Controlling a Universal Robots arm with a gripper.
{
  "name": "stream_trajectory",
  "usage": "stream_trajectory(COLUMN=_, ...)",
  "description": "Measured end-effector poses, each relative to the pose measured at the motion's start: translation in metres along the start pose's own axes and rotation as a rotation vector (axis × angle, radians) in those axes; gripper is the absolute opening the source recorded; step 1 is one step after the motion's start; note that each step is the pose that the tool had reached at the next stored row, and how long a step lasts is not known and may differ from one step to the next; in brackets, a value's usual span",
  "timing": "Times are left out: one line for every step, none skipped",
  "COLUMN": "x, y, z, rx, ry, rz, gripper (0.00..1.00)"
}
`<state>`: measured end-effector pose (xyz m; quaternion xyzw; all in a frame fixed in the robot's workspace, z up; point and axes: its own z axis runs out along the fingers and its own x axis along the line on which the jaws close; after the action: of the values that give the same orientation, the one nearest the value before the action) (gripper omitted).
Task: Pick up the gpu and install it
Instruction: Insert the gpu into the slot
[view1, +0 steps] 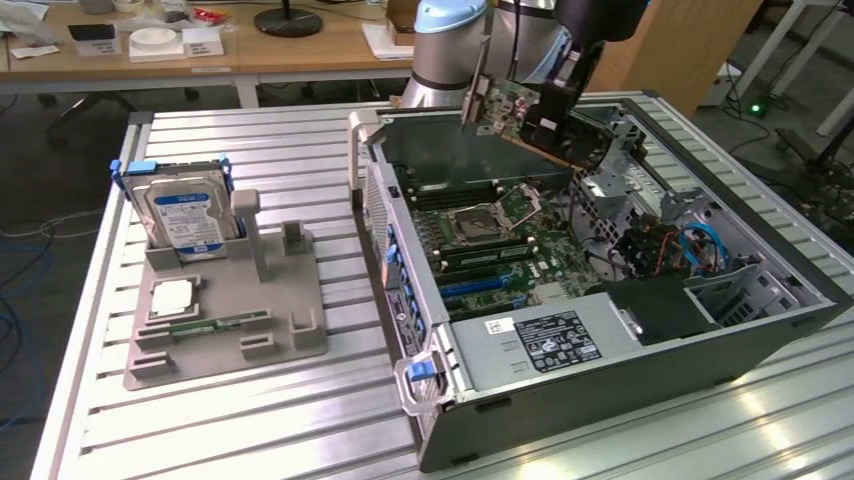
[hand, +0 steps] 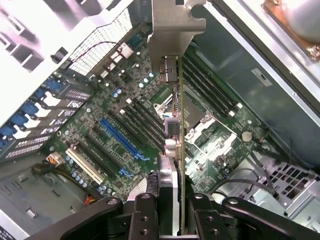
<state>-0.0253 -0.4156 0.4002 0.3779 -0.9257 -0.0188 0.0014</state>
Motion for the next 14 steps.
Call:
stream_trajectory(x=0.0001, y=0.0000, z=0.0000, rx=-0.0002, ry=0.0004, rz=-0.012, gripper=0.28)
stream_trajectory(x=0.0001, y=0.0000, z=0.0000, rx=-0.0003, ry=0.0008, rz=-0.023, gripper=0.28)
stream_trajectory(x=0.0002, y=0.0000, z=0.0000, rx=-0.0004, ry=0.0012, rz=-0.035, gripper=0.28)
stream_trajectory(x=0.0002, y=0.0001, z=0.0000, rx=-0.0006, ry=0.0016, rz=-0.047, gripper=0.28)
stream_trajectory(x=0.0003, y=0.0001, z=0.0000, rx=-0.0007, ry=0.0020, rz=-0.058, gripper=0.28)
stream_trajectory(x=0.0003, y=0.0001, z=0.0000, rx=-0.0009, ry=0.0025, rz=-0.071, gripper=0.28)
stream_trajectory(x=0.0003, y=0.0001, z=0.0000, rx=-0.0010, ry=0.0030, rz=-0.083, gripper=0.28)
stream_trajectory(x=0.0004, y=0.0001, z=0.0000, rx=-0.0011, ry=0.0034, rz=-0.095, gripper=0.28)
stream_trajectory(x=0.0004, y=0.0001, z=0.0000, rx=-0.0012, ry=0.0038, rz=-0.106, gripper=0.28)
stream_trajectory(x=0.0004, y=0.0000, z=0.0000, rx=-0.0014, ry=0.0042, rz=-0.118, gripper=0.28)
stream_trajectory(x=0.0005, y=0.0000, z=0.0000, rx=-0.0015, ry=0.0046, rz=-0.130, gripper=0.28)
stream_trajectory(x=0.0005, y=0.0000, z=0.0000, rx=-0.0016, ry=0.0051, rz=-0.142, gripper=0.28)
stream_trajectory(x=0.0005, y=0.0000, z=0.0000, rx=-0.0018, ry=0.0055, rz=-0.154, gripper=0.28)
stream_trajectory(x=0.0006, y=0.0001, z=0.0000, rx=-0.0019, ry=0.0059, rz=-0.165, gripper=0.28)
